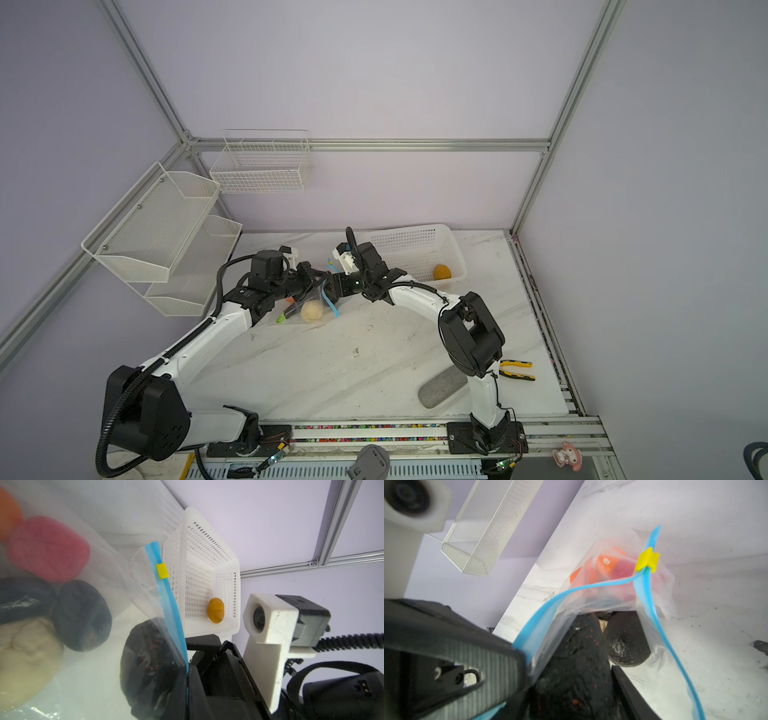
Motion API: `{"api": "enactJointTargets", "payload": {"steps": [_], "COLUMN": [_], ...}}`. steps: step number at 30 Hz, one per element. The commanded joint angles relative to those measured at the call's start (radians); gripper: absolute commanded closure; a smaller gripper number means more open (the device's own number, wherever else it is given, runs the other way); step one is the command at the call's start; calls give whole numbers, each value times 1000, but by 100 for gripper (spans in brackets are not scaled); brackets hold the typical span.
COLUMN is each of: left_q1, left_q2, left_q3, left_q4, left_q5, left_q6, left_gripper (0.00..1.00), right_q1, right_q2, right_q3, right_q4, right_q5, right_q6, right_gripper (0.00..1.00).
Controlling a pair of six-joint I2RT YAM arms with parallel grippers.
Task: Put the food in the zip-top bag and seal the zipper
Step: 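Lower the dark eggplant into the bag and open the right gripper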
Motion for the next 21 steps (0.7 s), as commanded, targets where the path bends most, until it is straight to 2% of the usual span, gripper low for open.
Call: {"api": "enactJointTargets", "payload": {"steps": [1,10,21], "left_q1": [7,27,33], "left_q2": [-47,-25,13], "left_q3": [44,58,76], "left_q4": [17,22,57], "left_q5": [19,33,70], "left_q6": [23,28,8], "left_gripper": [100,100,100], "right_q1": [-3,-5,18], "right_q2": [11,15,-22], "right_q3": [47,54,-27], "right_q4": [94,73,46], "right_q5": [72,134,69], "right_q6": [30,44,54], "right_gripper": [53,53,51]}}
